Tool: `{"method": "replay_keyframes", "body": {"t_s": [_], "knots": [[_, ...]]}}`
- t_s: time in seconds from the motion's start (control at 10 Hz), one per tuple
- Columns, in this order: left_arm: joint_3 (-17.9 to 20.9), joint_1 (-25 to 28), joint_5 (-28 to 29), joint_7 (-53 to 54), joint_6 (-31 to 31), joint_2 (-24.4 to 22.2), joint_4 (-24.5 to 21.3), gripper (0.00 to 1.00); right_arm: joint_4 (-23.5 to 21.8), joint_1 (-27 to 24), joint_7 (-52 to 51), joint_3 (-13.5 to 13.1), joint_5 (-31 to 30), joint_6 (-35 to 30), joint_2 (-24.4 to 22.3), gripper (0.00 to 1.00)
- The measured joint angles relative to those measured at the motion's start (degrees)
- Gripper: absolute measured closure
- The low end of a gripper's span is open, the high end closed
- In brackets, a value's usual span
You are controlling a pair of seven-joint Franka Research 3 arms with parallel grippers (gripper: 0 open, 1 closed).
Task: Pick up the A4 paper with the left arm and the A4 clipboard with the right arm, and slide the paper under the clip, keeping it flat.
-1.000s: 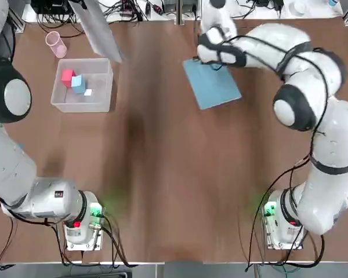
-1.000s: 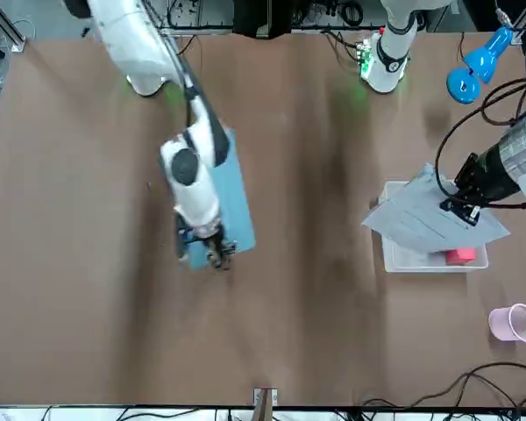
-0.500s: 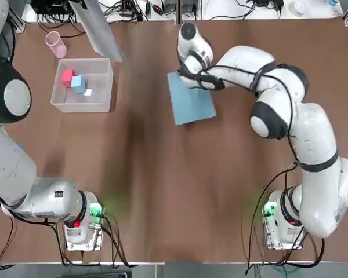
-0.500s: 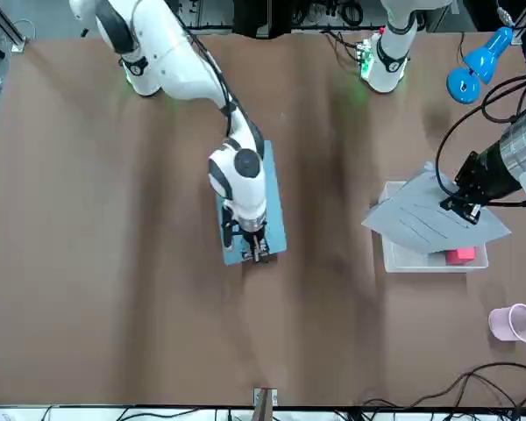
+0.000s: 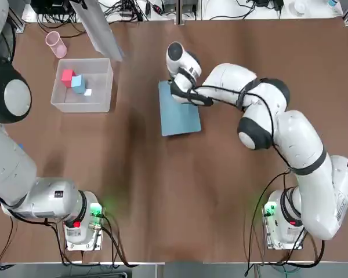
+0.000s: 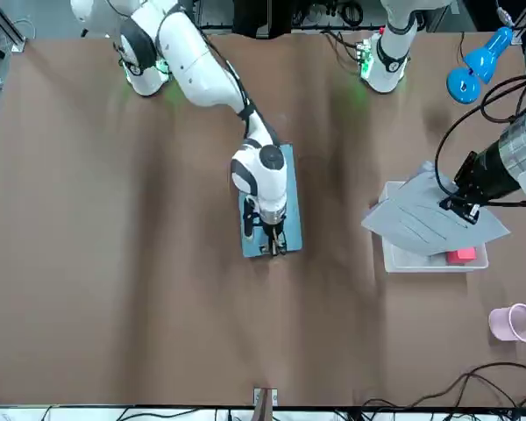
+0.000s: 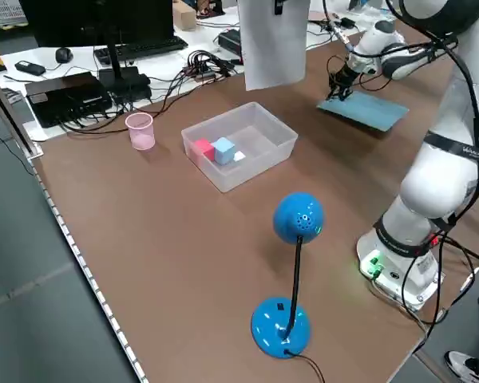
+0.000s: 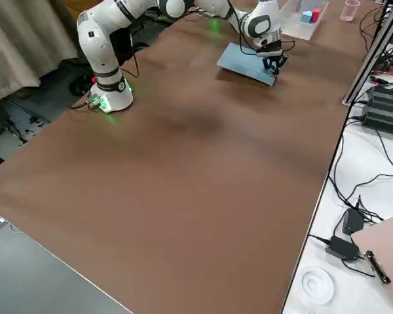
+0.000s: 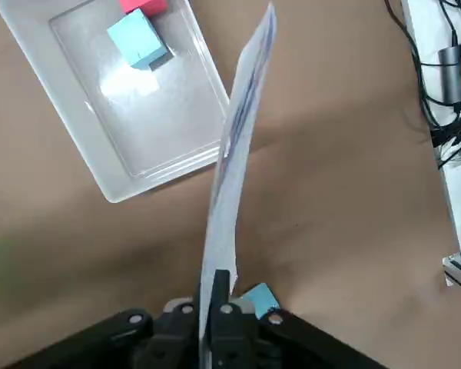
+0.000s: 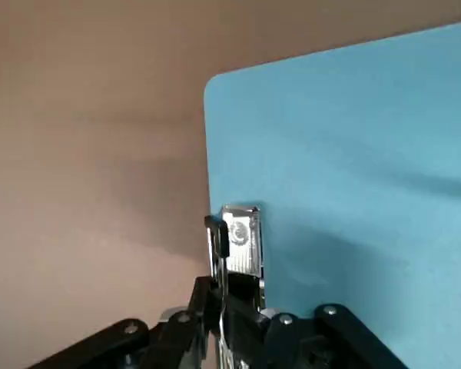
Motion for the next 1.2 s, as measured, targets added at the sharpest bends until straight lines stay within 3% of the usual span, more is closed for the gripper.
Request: {"method": "replay_keyframes", "body": {"t_s": [0.1,0.2,0.6,1.0,1.2], "knots": [[0.01,0.01,0.0,0.0,0.0,0.0,-0.01,0.99,0.33,0.2,0.12,-0.42,0.0,0.66,0.27,0.93],[0.04,0.04,0.0,0.0,0.0,0.0,-0.01,0.99,0.55,0.15,0.17,-0.8,0.0,0.91,0.32,0.82],[-0.07,-0.52,0.0,0.0,0.0,0.16,-0.29,0.99,1.02,-0.33,0.22,-1.3,0.0,0.93,0.32,0.18],[-0.15,-0.75,0.0,0.0,0.0,0.18,-0.41,0.99,1.56,-2.25,-0.36,-1.34,0.02,0.81,0.28,0.1],[-0.25,-2.55,0.0,-0.67,0.0,0.27,-0.56,0.99,2.44,-3.34,-7.63,-1.25,0.06,-3.44,-1.37,0.08]]}}
